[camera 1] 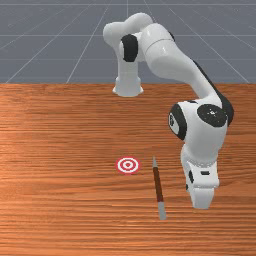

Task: Pick up the pen and put it to the marker

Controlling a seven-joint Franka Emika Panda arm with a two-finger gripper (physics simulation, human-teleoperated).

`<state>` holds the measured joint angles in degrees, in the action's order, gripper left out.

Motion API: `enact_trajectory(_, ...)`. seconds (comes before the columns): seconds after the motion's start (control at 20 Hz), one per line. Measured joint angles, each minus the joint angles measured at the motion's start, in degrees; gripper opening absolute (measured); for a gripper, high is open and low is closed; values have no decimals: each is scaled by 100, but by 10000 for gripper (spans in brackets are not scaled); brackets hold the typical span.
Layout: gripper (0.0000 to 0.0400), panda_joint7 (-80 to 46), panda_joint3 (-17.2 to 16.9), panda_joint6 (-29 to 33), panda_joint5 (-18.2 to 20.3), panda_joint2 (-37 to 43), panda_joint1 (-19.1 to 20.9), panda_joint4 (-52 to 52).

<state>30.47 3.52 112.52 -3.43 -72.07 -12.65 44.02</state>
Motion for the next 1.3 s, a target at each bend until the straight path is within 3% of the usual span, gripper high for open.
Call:
enact_trajectory(0.15, 0, 652, 36, 350, -71, 407, 324, 757)
enact_trajectory(0.35, 0, 2388, 114, 739, -246, 830, 1196, 1541)
enact_trajectory(0.55, 0, 2153, -96, 698, -70, 808, 1701, 1474)
enact_trajectory(0.65, 0, 685, -294, 685, 182, 813, 1481, 1481)
enact_trajectory(0.8, 0, -812, -337, 483, 308, 596, 772, 1062)
enact_trajectory(0.95, 0, -216, -134, 221, 103, 311, 393, 524)
enact_trajectory(1.3, 0, -470, -100, -210, 92, -192, 79, -419)
